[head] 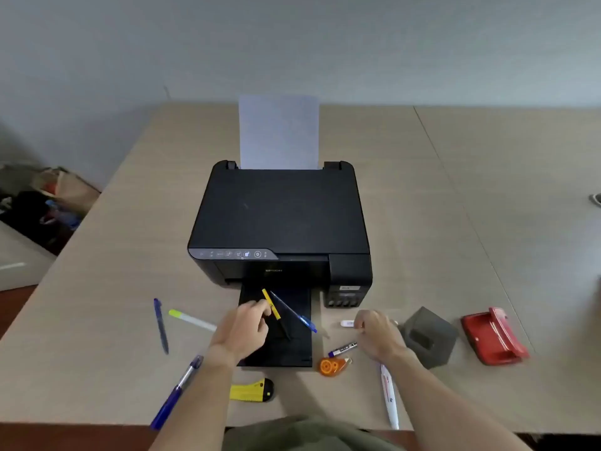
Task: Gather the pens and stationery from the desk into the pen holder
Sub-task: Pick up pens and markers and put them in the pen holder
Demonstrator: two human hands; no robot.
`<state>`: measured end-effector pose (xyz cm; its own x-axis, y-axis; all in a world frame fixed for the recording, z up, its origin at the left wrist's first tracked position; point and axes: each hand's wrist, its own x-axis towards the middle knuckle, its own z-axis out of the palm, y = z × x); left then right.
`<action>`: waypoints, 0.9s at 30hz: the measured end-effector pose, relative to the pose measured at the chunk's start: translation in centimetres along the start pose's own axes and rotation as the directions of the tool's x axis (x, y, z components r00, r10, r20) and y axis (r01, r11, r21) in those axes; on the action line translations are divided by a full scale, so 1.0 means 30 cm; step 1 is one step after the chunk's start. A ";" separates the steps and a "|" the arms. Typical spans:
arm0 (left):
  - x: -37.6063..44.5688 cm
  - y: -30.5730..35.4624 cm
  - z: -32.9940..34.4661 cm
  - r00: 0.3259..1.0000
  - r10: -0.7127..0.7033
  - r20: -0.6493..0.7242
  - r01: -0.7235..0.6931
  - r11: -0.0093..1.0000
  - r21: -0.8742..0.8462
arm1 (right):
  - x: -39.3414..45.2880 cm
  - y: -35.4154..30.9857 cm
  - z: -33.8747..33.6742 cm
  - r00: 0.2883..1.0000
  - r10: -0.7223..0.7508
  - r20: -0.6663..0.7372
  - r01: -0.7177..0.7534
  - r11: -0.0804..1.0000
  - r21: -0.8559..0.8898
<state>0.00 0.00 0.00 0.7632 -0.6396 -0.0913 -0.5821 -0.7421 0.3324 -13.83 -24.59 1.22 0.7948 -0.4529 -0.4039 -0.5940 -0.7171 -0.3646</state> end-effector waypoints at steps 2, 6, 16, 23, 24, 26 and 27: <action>-0.007 0.020 0.026 0.999 0.021 0.037 -0.022 1.000 0.017 | -0.005 -0.005 0.046 0.996 -0.054 0.071 0.058 0.997 -0.053; -0.034 0.034 0.073 0.995 0.037 0.094 -0.042 0.997 0.058 | -0.031 -0.006 0.137 0.986 -0.123 0.115 0.138 0.982 -0.126; 0.024 0.051 0.054 0.988 0.115 0.102 -0.120 0.992 0.046 | -0.008 0.030 0.156 0.980 -0.196 0.021 0.197 0.968 -0.156; 0.068 0.049 0.071 0.956 0.226 0.188 -0.258 0.951 0.170 | -0.035 0.024 0.077 0.942 -0.283 -0.178 0.290 0.957 0.010; 0.073 0.054 0.075 0.941 0.271 0.203 -0.313 0.926 0.210 | -0.045 0.025 0.063 0.931 -0.300 -0.209 0.312 0.950 0.024; 0.079 0.086 0.058 0.925 0.341 0.170 -0.372 0.905 0.208 | -0.065 0.032 0.036 0.908 -0.319 -0.273 0.340 0.940 0.034; 0.082 0.114 0.041 0.922 0.353 0.157 -0.378 0.910 0.171 | -0.073 0.037 0.023 0.900 -0.313 -0.303 0.341 0.939 0.046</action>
<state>-0.44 -4.35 -0.24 0.4543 -0.8835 -0.1144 -0.8660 -0.4681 0.1759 -16.31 -24.03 1.13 0.9390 -0.3440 0.0042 -0.2920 -0.8035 -0.5188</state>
